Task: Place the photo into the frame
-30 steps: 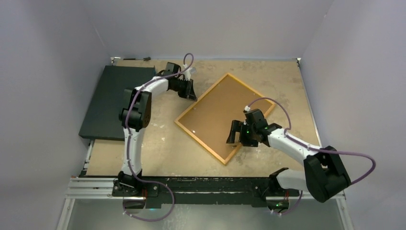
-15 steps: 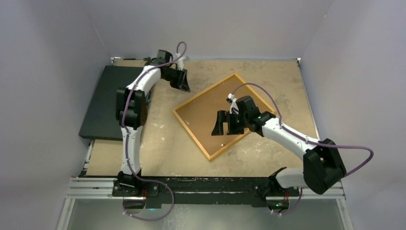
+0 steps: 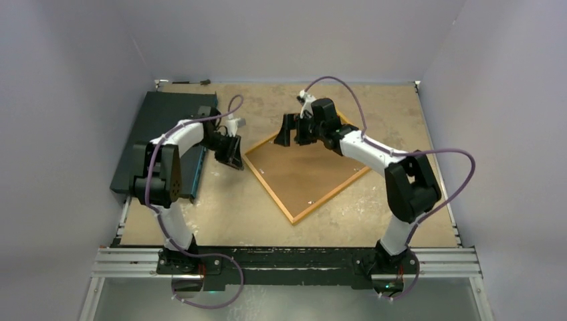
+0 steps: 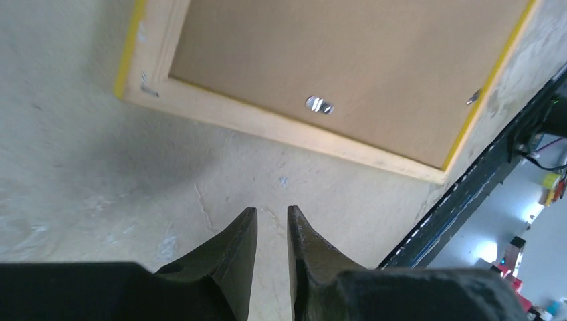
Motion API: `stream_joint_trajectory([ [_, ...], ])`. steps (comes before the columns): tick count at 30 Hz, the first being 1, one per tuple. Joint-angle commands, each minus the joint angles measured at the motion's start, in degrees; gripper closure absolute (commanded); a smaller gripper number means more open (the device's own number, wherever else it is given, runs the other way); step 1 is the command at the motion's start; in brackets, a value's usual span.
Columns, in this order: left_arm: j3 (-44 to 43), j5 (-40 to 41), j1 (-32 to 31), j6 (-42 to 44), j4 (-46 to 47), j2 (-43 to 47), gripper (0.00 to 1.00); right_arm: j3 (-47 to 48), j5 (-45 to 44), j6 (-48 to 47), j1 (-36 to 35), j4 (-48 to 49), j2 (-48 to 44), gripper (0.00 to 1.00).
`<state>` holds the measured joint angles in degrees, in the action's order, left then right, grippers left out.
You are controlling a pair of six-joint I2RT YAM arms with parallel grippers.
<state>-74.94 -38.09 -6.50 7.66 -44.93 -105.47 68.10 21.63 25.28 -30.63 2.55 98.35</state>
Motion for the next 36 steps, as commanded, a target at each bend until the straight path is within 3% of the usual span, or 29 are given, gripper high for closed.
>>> stream_joint_trajectory([
  [1,4.4,1.2,-1.7,1.2,4.8,-1.3,0.81,11.3,-15.1,-2.6,10.2,3.1,6.3,0.01],
  [8,7.5,3.2,-3.4,-0.6,10.9,-3.4,0.84,25.3,-35.7,-4.9,18.9,1.7,19.0,0.01],
  [12,6.7,3.4,-4.3,-2.9,14.2,-4.9,0.86,25.0,-35.9,-2.2,24.4,1.9,22.0,0.01],
  [17,5.5,3.5,-4.4,-4.4,16.3,-6.5,0.87,23.5,-26.7,2.9,30.5,-0.3,25.1,0.01],
  [27,2.3,5.3,-4.6,-4.2,18.2,-9.3,0.88,4.9,-17.4,8.7,30.5,7.4,16.7,0.01],
  [32,1.3,5.3,-5.4,-3.2,18.5,-11.2,0.88,-12.0,-15.1,14.6,30.5,13.3,6.2,0.02],
  [36,1.5,4.3,-6.7,-1.8,17.9,-12.2,0.88,-22.1,-18.0,17.1,29.0,11.1,-4.1,0.02],
])
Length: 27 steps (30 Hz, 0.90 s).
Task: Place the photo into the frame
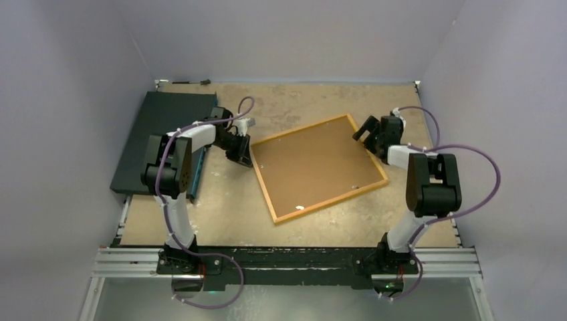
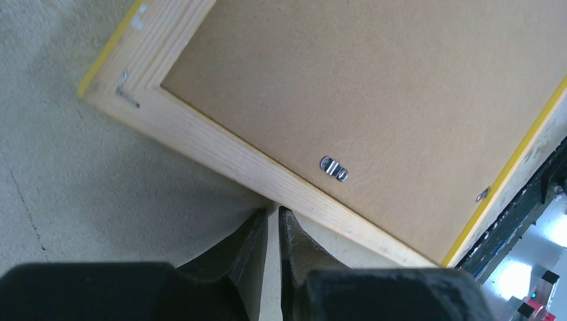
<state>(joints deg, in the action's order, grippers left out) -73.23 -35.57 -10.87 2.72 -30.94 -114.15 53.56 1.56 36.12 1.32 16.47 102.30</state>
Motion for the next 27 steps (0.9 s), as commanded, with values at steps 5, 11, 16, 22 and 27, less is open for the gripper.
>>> stream_joint_trajectory([
  [5,1.3,0.6,-4.7,5.1,3.3,-3.0,0.88,-9.0,-6.0,6.3,-3.4,-10.3,-17.5,0.01],
  [11,1.4,1.7,-3.2,7.5,-0.4,0.8,0.88,-5.8,-16.5,4.4,-3.6,-14.6,-22.5,0.01],
  [16,-2.0,-1.0,1.6,6.7,-2.9,3.6,0.88,1.7,-10.6,-0.9,-11.6,-11.4,-16.6,0.02],
  [22,-3.4,-8.5,2.1,0.8,-0.5,3.5,0.73,9.7,8.8,-4.2,-24.1,-1.0,-4.2,0.06],
  [27,-3.1,-12.1,1.9,-4.3,4.2,1.4,0.59,9.9,16.7,-4.4,-28.1,4.6,-0.3,0.09],
])
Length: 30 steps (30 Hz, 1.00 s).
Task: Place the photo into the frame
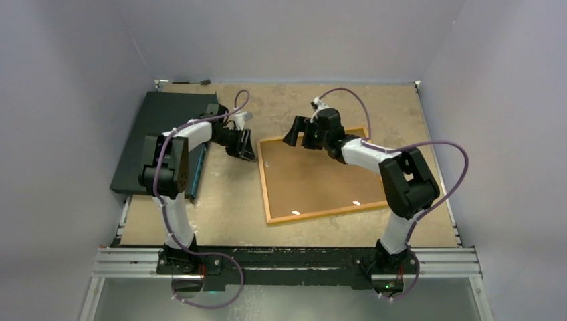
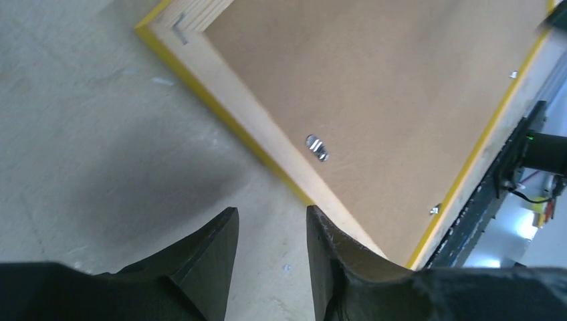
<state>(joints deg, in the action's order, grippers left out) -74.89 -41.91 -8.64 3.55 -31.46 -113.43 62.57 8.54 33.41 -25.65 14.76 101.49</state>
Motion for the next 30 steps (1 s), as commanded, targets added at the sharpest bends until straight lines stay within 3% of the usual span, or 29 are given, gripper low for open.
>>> stream_joint_trajectory([
  [1,-1.3,-6.0,-0.5,-6.0,5.9,0.4,0.59,0.4,11.5,-1.6,-1.5,7.8,0.9,0.09],
  [6,-1.5,-3.7,-1.9,-7.6,8.6,-2.1,0.65,-0.7,14.8,-1.6,-3.0,9.7,2.7,0.11],
  [15,-1.4,-0.4,-2.4,-8.2,9.4,-5.0,0.91,0.8,18.2,-1.0,-6.2,10.7,7.5,0.15],
  [30,0.2,0.2,-2.5,-8.0,9.3,-5.0,0.97,4.9,21.1,-2.8,-10.1,10.5,14.3,0.18],
])
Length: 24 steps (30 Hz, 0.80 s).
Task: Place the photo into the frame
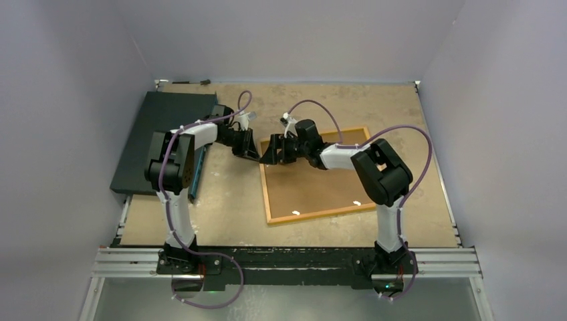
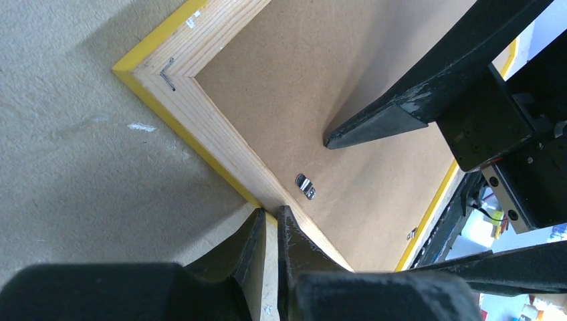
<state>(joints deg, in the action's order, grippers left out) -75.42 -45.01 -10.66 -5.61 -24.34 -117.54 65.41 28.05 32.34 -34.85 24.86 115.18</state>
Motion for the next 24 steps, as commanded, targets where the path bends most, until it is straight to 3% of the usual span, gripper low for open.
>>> stream_joint_trajectory([
  [1,0.7,3.2,-0.4,1.2,2.1,-0.9,0.97,2.2,1.6,-1.8,-1.0,0.2,0.8,0.18],
  [24,0.5,3.9,-0.4,1.9,1.6,-1.0,1.0,3.5,6.1,-1.3,-2.2,0.4,3.1,0.2],
])
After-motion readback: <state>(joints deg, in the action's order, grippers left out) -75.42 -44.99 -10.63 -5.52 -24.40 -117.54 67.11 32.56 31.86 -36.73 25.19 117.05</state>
